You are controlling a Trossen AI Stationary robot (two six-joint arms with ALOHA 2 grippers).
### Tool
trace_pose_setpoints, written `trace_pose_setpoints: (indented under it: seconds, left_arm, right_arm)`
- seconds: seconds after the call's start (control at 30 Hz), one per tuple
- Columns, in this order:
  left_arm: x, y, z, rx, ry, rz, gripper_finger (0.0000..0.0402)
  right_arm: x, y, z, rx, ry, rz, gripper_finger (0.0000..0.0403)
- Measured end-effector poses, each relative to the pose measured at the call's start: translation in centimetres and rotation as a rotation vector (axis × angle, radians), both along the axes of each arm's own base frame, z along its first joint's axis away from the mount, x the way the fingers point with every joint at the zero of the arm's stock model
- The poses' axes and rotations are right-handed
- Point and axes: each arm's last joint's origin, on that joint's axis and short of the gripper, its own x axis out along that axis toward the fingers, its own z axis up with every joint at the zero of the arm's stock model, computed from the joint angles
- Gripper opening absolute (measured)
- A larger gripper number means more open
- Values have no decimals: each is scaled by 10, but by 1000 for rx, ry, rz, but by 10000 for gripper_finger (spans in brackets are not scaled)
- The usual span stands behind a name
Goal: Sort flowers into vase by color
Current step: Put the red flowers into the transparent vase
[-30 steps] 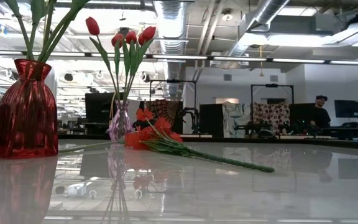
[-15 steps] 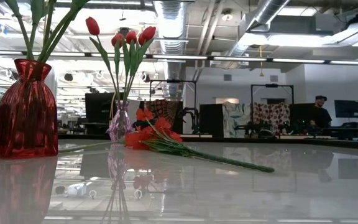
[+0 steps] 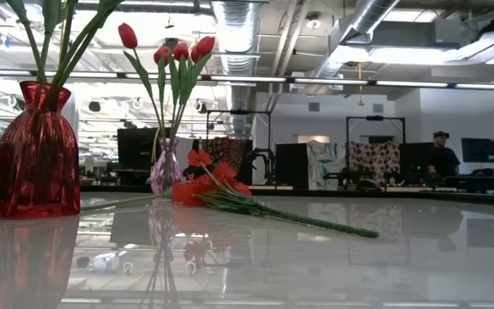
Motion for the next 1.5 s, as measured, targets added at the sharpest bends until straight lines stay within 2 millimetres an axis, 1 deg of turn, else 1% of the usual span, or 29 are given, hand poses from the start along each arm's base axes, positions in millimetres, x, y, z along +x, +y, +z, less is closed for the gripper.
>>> trace_pose_setpoints:
  seconds: [0.13,0.3,0.47,0.6,0.8,1.03,1.17,1.37,1.5]
  left_arm:
    - [6,8,0,55,2,16,123]
    - [15,20,1,120,-13,-10,123]
    - [24,33,9,107,-99,-79,123]
    - [31,44,11,77,-114,-64,123]
    - [32,48,17,105,-170,-66,123]
    - [30,51,25,186,-249,1,126]
    - [32,54,28,229,-277,-1,143]
    - [37,63,27,203,-267,19,196]
    - [37,66,30,203,-295,37,226]
  right_arm:
    - [6,-3,5,7,-31,30,26]
    - [7,-2,11,-26,-87,100,26]
    - [3,3,11,-67,-99,212,27]
    - [3,4,10,-74,-99,268,27]
    - [3,5,9,-102,-99,288,27]
    - [5,4,9,-134,-106,296,27]
    - [12,0,9,-134,-113,325,27]
    - [24,-9,10,-134,-122,356,27]
    - [29,-12,10,-135,-129,399,27]
